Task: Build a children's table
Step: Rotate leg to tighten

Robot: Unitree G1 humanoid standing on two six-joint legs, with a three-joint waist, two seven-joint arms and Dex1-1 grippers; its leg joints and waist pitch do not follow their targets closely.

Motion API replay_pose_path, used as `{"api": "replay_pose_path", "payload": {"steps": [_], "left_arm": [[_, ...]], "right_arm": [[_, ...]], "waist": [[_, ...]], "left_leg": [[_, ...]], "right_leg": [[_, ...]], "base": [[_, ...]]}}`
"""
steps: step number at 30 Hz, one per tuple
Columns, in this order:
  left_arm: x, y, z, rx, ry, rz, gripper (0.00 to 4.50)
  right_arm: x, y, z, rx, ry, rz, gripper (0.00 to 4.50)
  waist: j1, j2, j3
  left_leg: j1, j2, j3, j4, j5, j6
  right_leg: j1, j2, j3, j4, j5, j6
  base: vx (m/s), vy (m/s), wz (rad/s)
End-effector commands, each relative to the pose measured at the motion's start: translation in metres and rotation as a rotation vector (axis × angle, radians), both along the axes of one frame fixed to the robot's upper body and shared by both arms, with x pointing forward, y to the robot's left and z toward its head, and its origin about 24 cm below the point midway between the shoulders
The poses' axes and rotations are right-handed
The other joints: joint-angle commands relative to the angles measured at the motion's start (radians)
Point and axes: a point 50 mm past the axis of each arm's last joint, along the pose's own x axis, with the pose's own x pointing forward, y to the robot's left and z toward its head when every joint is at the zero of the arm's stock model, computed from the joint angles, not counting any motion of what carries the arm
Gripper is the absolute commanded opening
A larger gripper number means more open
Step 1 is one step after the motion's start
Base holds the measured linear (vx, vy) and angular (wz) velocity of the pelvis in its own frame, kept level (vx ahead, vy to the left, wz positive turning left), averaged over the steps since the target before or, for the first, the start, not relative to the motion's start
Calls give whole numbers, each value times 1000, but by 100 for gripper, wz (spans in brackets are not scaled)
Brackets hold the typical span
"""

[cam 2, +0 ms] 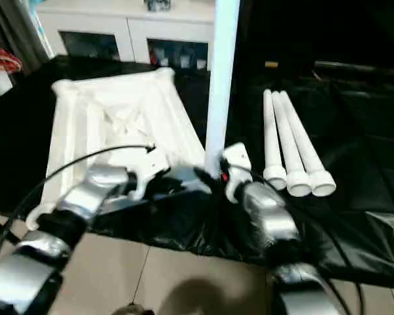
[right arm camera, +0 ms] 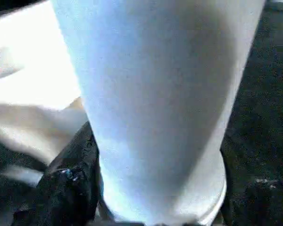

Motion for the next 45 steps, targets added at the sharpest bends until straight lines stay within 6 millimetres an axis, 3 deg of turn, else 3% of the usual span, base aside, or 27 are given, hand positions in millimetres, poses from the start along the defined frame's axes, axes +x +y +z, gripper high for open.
{"api": "replay_pose_path", "payload": {"steps": [1, 4, 6, 10, 14, 19, 26, 36, 39, 45], "left_arm": [[5, -20, 11, -35, -59, 75, 0], [1, -31, 9, -51, -61, 69, 0], [-4, -36, 7, -58, -62, 26, 0], [-8, -32, 5, -47, -65, -22, 0], [-9, -21, 4, -30, -60, -74, 0], [-15, -8, 3, -12, -45, -181, 0], [-20, 17, 1, 38, -2, -313, 0], [-19, 37, 5, 61, 32, -378, 0], [-19, 42, 5, 71, 43, -400, 0], [-20, 44, 5, 75, 52, -417, 0]], "right_arm": [[-9, 26, -21, -3, 92, -2, 276], [-8, 31, -23, 0, 94, -21, 345], [-8, 33, -23, 3, 86, -14, 356], [-5, 30, -19, -5, 51, -5, 389], [-5, 21, -15, -18, 21, 63, 389], [-12, 11, -10, -33, -22, 230, 389], [-30, -9, 0, 0, -26, 501, 389], [-65, -18, 0, -1, 82, 807, 389], [-71, -19, 1, 12, 106, 849, 356], [-75, -18, 3, 19, 120, 857, 317]], "waist": [[-1, -3, -52], [-1, -10, -55], [2, -9, -58], [1, -6, -56], [-2, -5, -56], [4, -2, -63], [19, 2, -64], [46, 1, -63], [55, 0, -63], [56, 1, -66]], "left_leg": [[18, 79, -39, -82, -239, -2], [12, 77, -37, -80, -201, 21], [10, 76, -36, -76, -171, 43], [12, 78, -36, -77, -188, 50], [11, 79, -38, -81, -212, 40], [9, 79, -33, -69, -135, 82], [9, 86, -33, -64, -137, 107], [12, 88, -35, -67, -168, 86], [13, 87, -35, -66, -163, 83], [12, 87, -36, -65, -149, 74]], "right_leg": [[31, -120, 65, -95, -210, -207], [37, -117, 63, -88, -135, -210], [38, -117, 63, -82, -76, -213], [39, -119, 62, -86, -97, -214], [40, -117, 63, -87, -123, -206], [44, -112, 58, -71, 31, -227], [41, -111, 54, -67, 57, -239], [39, -115, 57, -75, -20, -225], [39, -116, 57, -76, -30, -216], [39, -114, 56, -72, -6, -220]], "base": [[0, 0, 0], [0, 0, 0], [0, 0, 0], [0, 0, 0], [0, 0, 0], [0, 0, 0], [0, 0, 0], [0, 0, 0], [0, 0, 0], [0, 0, 0]]}}
